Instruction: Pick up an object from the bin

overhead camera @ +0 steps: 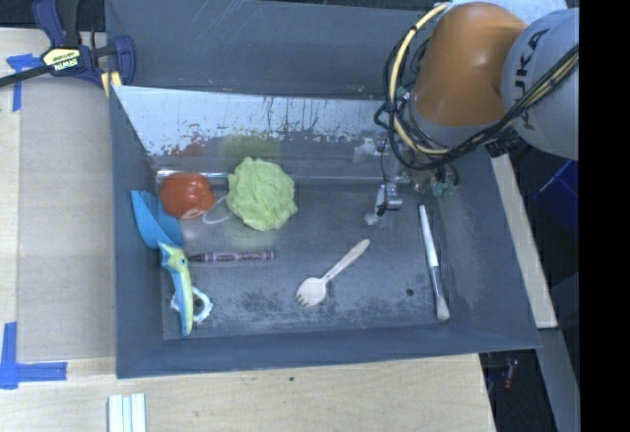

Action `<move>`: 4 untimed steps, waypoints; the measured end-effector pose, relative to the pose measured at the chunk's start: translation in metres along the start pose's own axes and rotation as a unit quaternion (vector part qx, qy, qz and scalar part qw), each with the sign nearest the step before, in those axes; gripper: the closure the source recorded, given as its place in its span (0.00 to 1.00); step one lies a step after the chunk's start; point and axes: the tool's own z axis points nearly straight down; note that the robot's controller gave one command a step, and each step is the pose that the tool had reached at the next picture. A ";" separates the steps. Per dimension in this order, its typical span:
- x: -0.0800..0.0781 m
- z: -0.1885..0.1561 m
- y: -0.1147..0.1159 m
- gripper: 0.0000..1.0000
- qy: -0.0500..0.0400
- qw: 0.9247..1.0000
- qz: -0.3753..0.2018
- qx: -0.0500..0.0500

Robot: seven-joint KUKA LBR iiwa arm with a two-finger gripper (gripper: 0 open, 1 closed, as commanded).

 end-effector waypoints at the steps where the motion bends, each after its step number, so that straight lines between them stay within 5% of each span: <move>1: 0.039 0.068 0.054 0.00 -0.001 0.987 -0.160 0.000; 2: 0.078 0.024 0.058 0.00 0.001 0.986 -0.167 0.000; 3: 0.098 0.032 0.078 0.00 -0.001 0.939 -0.345 -0.001; 4: 0.105 0.083 0.067 0.00 -0.003 0.888 -0.460 0.000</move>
Offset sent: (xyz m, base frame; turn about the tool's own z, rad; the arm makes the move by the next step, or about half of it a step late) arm -0.0865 0.0591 -0.0069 -0.3255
